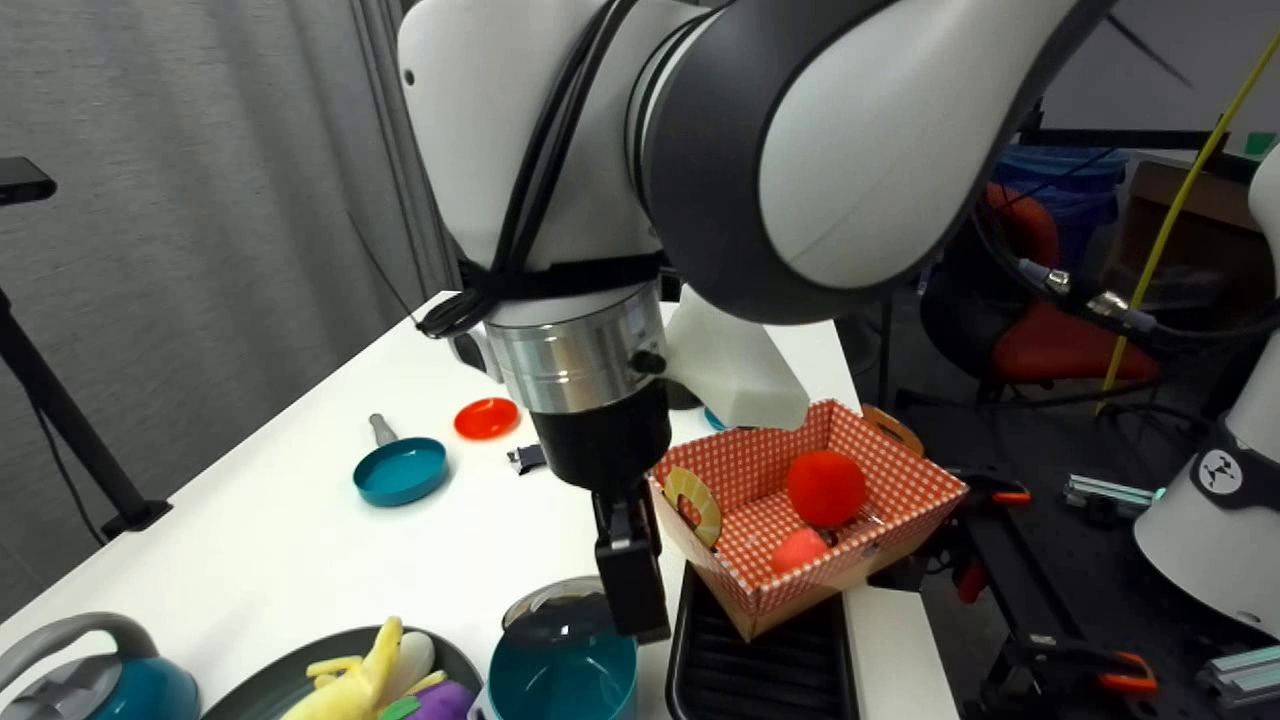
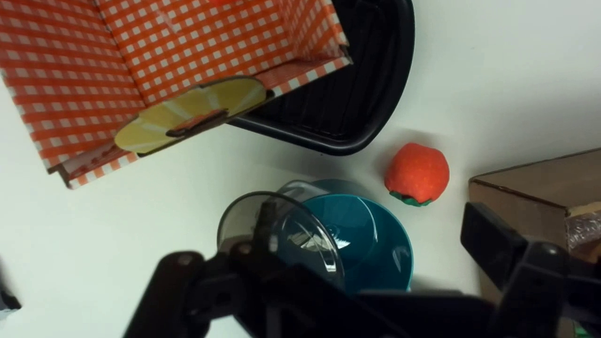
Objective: Pick up the lid
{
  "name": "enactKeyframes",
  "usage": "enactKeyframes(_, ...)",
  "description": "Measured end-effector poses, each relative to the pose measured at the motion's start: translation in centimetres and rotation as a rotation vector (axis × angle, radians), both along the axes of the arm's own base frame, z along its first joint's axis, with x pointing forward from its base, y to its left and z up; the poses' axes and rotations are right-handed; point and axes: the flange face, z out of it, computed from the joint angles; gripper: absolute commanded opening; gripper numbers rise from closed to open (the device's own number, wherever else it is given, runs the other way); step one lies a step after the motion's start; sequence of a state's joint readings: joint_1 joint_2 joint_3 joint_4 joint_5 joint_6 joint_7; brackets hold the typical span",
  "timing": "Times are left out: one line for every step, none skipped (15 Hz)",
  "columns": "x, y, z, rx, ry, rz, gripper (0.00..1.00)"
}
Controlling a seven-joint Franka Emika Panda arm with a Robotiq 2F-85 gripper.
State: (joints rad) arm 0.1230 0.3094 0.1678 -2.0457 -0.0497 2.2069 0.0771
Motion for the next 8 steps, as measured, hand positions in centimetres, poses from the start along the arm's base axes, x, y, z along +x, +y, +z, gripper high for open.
enactKeyframes(0.2,0.2,-0.5,0.001,0.005,0.012,1.0)
enactKeyframes(0.5,0.3,-0.9,0.001,0.008,0.026,1.0)
enactKeyframes(0.7,0.3,-1.2,0.0,0.009,0.039,1.0)
enactKeyframes(1.0,0.3,-1.5,-0.005,0.01,0.052,1.0)
enactKeyframes(1.3,0.1,-1.8,-0.008,0.009,0.063,1.0)
enactKeyframes(1.6,0.0,-2.1,-0.013,0.01,0.073,1.0)
enactKeyframes(1.8,-0.2,-2.4,-0.017,0.012,0.082,1.0)
enactKeyframes(2.1,-0.4,-2.8,-0.019,0.014,0.089,1.0)
